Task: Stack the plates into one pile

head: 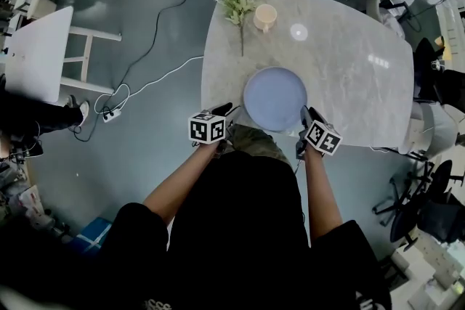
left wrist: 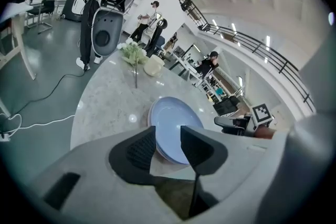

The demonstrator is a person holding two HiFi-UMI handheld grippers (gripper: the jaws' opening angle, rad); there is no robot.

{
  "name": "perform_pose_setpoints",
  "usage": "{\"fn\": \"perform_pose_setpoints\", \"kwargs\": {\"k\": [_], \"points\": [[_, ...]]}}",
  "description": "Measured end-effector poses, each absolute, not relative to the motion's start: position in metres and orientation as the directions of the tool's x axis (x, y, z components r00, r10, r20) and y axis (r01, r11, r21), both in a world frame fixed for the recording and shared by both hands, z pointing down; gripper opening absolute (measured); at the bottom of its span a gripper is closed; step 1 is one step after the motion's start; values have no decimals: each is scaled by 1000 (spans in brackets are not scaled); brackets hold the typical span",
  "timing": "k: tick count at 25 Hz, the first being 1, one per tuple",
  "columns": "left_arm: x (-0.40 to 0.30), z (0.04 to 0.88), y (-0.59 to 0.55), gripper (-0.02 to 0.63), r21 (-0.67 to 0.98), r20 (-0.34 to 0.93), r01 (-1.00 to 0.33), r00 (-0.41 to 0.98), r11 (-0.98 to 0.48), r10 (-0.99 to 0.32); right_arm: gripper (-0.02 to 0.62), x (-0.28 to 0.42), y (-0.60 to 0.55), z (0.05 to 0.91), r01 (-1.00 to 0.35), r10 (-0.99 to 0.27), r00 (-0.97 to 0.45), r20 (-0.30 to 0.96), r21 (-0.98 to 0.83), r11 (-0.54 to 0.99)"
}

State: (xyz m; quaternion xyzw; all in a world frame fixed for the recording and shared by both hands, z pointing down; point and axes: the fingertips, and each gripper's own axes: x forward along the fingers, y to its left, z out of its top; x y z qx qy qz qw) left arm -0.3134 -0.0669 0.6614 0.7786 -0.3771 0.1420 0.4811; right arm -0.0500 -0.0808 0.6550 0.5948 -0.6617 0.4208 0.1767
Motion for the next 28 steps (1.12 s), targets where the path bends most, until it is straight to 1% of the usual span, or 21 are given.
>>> {"fn": "perform_pose_setpoints", "kwargs": {"k": [1, 2, 3, 4, 5, 7, 11, 13, 16, 18, 23, 28], "points": [[-314, 652, -63, 156, 647, 564, -717, 680, -261, -469, 114, -55, -75, 644, -929, -652, -249, 716, -366, -47], [-314, 642, -59, 152, 652, 542, -709, 684, -270, -488, 86, -60, -69, 633, -922, -669, -272, 692, -387, -27], [-314, 630, -54, 129, 659, 515, -698, 691, -282, -507, 52, -67, -64, 620, -914, -686, -294, 665, -406, -2], [-314, 619, -50, 78, 670, 484, -682, 701, -295, -523, 43, -74, -57, 608, -908, -700, -314, 641, -418, 25], [-314, 607, -44, 48, 684, 449, -661, 714, -307, -538, 38, -81, -49, 596, -905, -711, -329, 622, -423, 49], [-317, 586, -28, 29, 706, 387, -628, 729, -327, -566, 30, -94, -28, 577, -907, -724, -344, 598, -413, 89], [-331, 554, 3, 17, 678, 318, -623, 726, -389, -610, 17, -121, 15, 551, -911, -729, -361, 582, -388, 141], [-328, 534, 14, 17, 661, 256, -608, 734, -440, -629, 15, -124, 31, 538, -907, -740, -368, 563, -393, 153], [-310, 504, 33, 17, 600, 187, -606, 742, -523, -644, 15, -115, 52, 513, -898, -791, -372, 485, -403, 174], [-299, 488, 45, 17, 543, 174, -631, 731, -555, -660, 15, -105, 62, 498, -903, -820, -365, 441, -383, 196], [-281, 455, 71, 17, 423, 176, -701, 685, -574, -707, 15, -87, 74, 477, -924, -831, -366, 420, -275, 268], [-247, 436, 109, 17, 345, 195, -738, 660, -579, -725, 15, -59, 94, 444, -906, -848, -400, 348, -286, 311]]}}
